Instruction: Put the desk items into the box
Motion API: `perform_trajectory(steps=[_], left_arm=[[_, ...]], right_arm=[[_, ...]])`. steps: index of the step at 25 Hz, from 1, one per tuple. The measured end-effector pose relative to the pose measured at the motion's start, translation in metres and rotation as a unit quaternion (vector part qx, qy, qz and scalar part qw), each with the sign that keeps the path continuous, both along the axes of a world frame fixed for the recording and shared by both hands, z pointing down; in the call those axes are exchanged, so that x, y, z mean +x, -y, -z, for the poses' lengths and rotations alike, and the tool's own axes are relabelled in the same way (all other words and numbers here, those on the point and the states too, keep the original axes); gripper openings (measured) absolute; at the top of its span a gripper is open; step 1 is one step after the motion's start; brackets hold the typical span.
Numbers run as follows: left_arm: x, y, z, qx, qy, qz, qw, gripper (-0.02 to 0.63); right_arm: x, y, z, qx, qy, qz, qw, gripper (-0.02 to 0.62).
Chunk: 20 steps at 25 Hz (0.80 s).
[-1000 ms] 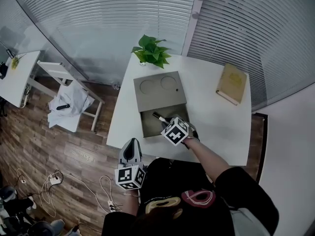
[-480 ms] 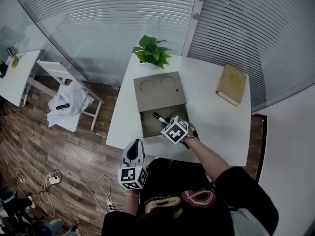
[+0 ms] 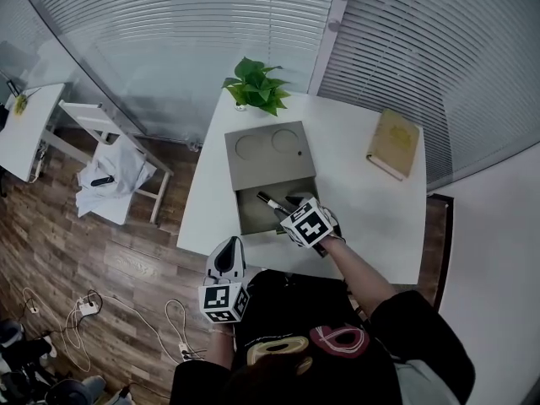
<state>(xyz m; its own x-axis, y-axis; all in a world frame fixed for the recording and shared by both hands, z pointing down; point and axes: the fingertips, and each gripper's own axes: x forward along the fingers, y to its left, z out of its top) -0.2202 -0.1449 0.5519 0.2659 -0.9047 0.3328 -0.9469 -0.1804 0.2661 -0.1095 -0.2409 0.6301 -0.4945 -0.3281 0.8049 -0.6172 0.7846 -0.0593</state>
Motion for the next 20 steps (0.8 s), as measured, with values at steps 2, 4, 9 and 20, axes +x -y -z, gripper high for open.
perform_trajectory(steps=[2,4,9,20], left_arm=[[0.002,0.003,0.0,0.002,-0.001,-0.004,1.0,0.018],[0.005,0.006,0.001,0.004,-0.002,-0.007,1.0,0.017],[0.011,0.011,0.007,0.012,-0.001,-0.015,0.9998,0.018],[0.02,0.026,0.036,0.055,-0.009,-0.019,0.9983,0.018]], right_arm=[[0.007,0.003,0.01,0.008,0.019,-0.021,1.0,0.167],[0.012,0.006,0.02,0.013,0.037,-0.033,0.999,0.168],[0.024,0.003,0.046,0.029,0.076,-0.047,0.996,0.169],[0.048,-0.013,0.087,0.079,0.15,-0.107,0.98,0.167]])
